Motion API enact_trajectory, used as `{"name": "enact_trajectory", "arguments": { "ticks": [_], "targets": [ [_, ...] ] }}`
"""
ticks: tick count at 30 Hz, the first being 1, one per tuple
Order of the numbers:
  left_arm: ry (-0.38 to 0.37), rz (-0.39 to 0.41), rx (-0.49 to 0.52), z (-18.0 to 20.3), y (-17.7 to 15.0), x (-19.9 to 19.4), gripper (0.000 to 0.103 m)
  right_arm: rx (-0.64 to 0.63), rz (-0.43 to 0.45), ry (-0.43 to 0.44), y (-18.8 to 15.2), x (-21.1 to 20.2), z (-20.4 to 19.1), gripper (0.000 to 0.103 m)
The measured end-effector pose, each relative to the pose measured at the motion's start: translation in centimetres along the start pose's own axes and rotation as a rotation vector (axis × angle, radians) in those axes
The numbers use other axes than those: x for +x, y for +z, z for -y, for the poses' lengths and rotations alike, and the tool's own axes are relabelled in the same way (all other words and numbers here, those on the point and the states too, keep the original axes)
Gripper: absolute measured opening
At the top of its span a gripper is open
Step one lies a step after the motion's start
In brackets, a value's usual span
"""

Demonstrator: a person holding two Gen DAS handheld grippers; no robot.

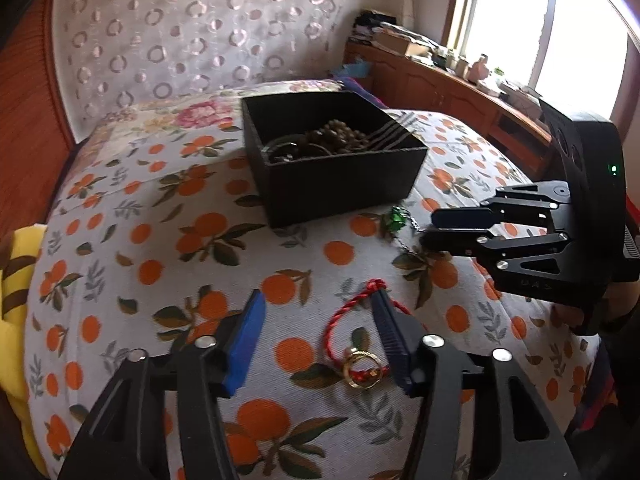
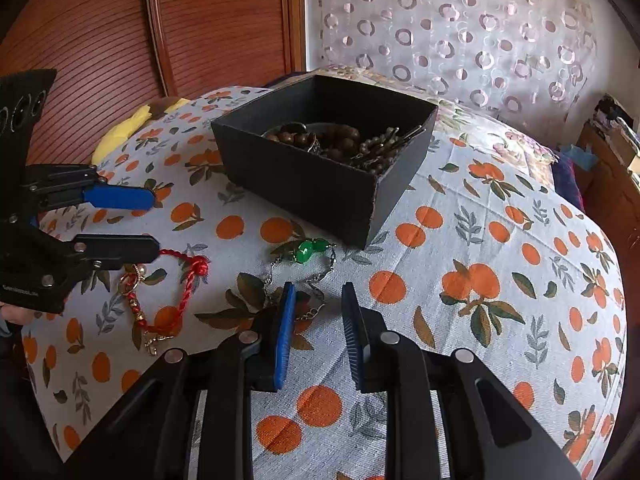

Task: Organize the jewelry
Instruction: 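Grasp the red string bracelet with the left tool, then grasp the silver chain with green pendant with the right tool while the left tool holds the red bracelet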

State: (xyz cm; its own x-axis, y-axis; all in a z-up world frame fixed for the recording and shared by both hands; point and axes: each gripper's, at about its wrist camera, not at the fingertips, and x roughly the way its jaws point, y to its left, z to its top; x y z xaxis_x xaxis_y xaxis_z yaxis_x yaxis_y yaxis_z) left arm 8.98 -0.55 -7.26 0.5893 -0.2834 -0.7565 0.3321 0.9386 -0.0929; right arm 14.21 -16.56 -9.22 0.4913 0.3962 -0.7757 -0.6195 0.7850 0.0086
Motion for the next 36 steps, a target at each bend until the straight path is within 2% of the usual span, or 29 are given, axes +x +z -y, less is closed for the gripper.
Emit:
{"name": "enact_trajectory", "arguments": {
  "ticks": [5,10,12,16,19,20,21,24,30,36],
  "targets": [
    [-0.045,-0.056,0.016,0.9,0.5,1.7,0.043,-0.017,0.001,-0.021,0.0,0.1,-0.3,0.025],
    [-0.043,-0.066,0.053,2.0,0.9,2.2,0.04,-0.005,0.002,-0.021,0.0,0.0,-0.2,0.025],
    [-0.027,-0.067,0.075,2.5,0.9,2.3,0.036,-0.004,0.002,-0.02,0.1,0.0,-0.1,0.025],
    [-0.004,-0.065,0.11,3.4,0.9,2.5,0.035,0.002,0.002,-0.018,0.1,0.0,0.0,0.025],
    [0.023,-0.053,0.157,4.3,0.7,2.6,0.022,0.003,0.002,-0.02,0.1,-0.1,0.1,0.025],
    [0.014,-0.051,0.165,4.5,0.7,2.6,0.012,0.003,0.002,-0.019,0.0,-0.1,0.1,0.025],
    [0.005,-0.05,0.169,4.6,0.6,2.6,0.008,0.003,0.003,-0.02,0.0,-0.1,0.1,0.025],
    [-0.002,-0.048,0.151,4.4,0.6,2.3,0.007,0.003,0.002,-0.019,0.1,-0.1,0.1,0.025],
    [0.006,0.028,0.076,3.0,1.1,-0.1,0.007,0.007,0.003,-0.019,0.0,-0.1,0.2,0.025],
    [0.022,0.125,0.034,2.1,1.7,-3.6,0.007,0.023,0.043,0.0,0.4,-0.8,0.1,0.025]
  ]
}}
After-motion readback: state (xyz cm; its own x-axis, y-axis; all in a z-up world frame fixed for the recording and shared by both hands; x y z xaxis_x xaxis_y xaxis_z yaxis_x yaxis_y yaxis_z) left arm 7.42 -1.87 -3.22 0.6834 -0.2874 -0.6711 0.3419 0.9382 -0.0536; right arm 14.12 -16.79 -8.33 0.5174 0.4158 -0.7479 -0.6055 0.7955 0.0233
